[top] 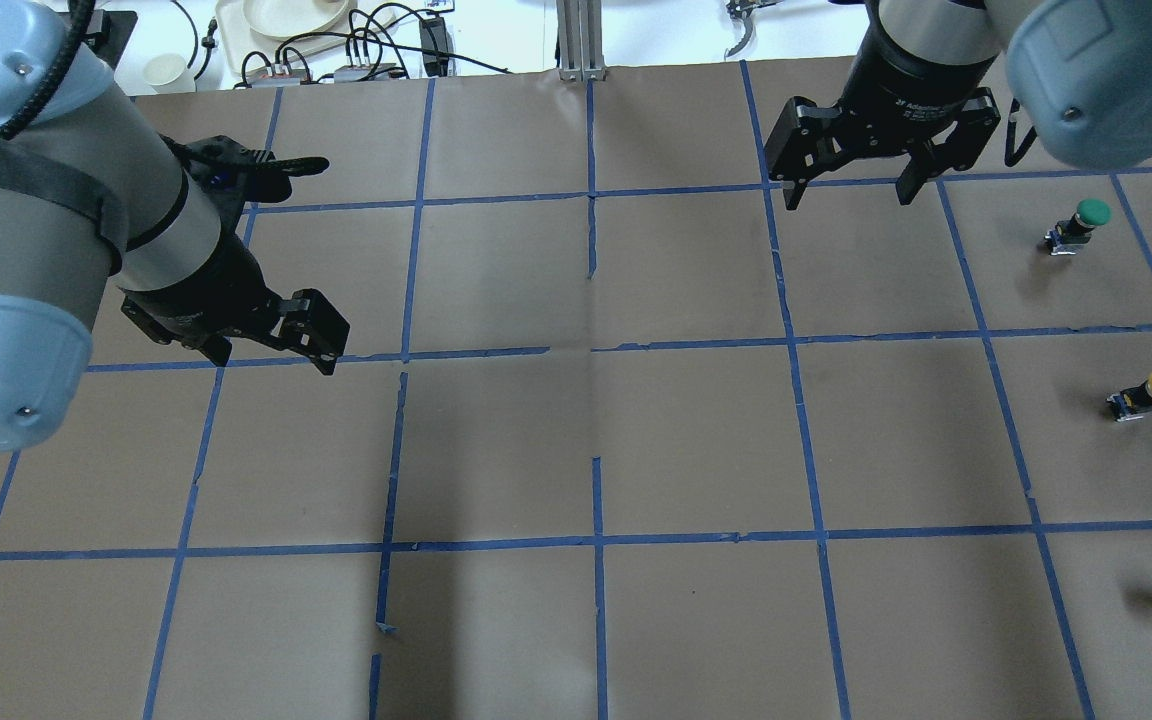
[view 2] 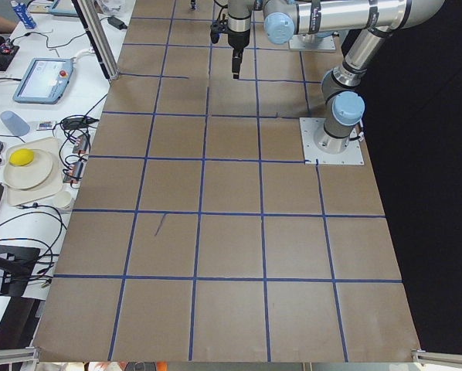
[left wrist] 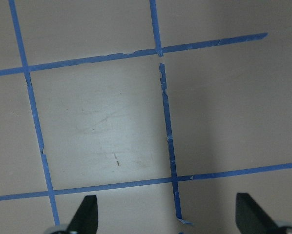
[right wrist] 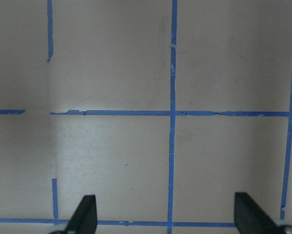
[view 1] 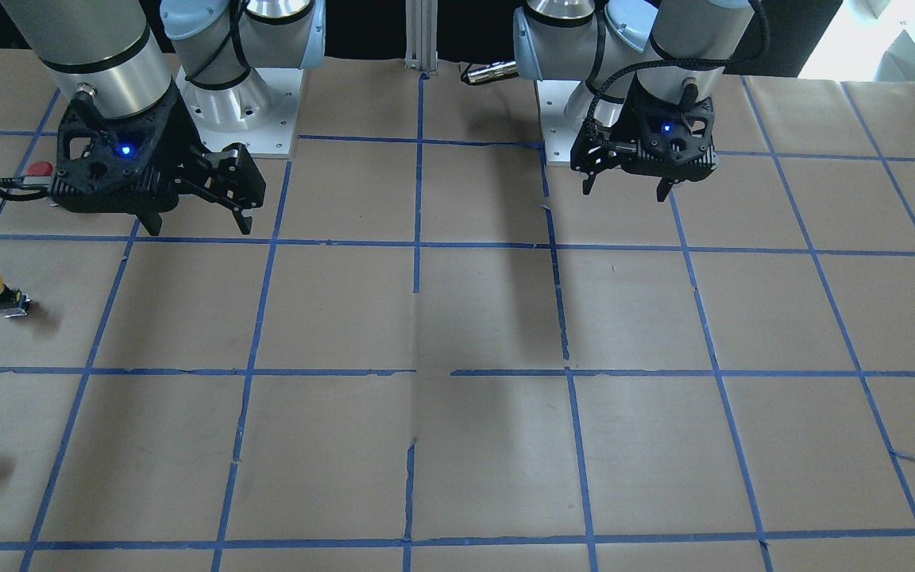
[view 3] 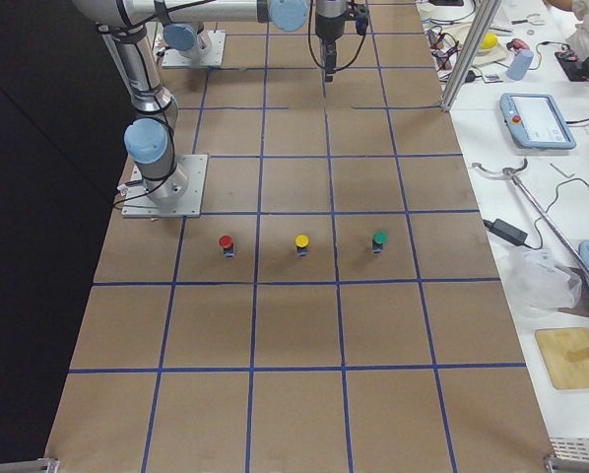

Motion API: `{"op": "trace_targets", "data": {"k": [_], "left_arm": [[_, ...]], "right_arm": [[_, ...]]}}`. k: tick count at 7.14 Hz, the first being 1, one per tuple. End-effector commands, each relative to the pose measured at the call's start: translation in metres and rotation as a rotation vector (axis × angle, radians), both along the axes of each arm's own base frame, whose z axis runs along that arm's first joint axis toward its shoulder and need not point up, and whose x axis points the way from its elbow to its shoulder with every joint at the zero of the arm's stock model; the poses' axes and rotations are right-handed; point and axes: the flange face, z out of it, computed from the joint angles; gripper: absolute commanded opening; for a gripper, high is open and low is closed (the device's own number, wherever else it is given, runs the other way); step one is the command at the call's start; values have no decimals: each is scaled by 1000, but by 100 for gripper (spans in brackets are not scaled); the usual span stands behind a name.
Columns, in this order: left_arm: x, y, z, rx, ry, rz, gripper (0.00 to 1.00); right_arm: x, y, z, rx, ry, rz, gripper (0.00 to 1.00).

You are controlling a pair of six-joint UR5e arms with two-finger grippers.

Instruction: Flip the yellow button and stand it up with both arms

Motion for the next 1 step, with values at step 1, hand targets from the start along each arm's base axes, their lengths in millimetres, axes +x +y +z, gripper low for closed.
{"op": "trace_targets", "data": {"k": [1], "left_arm": [[0,0,1,-2,1,0,100]], "right_arm": [[0,1,0,1,4,2,100]]}}
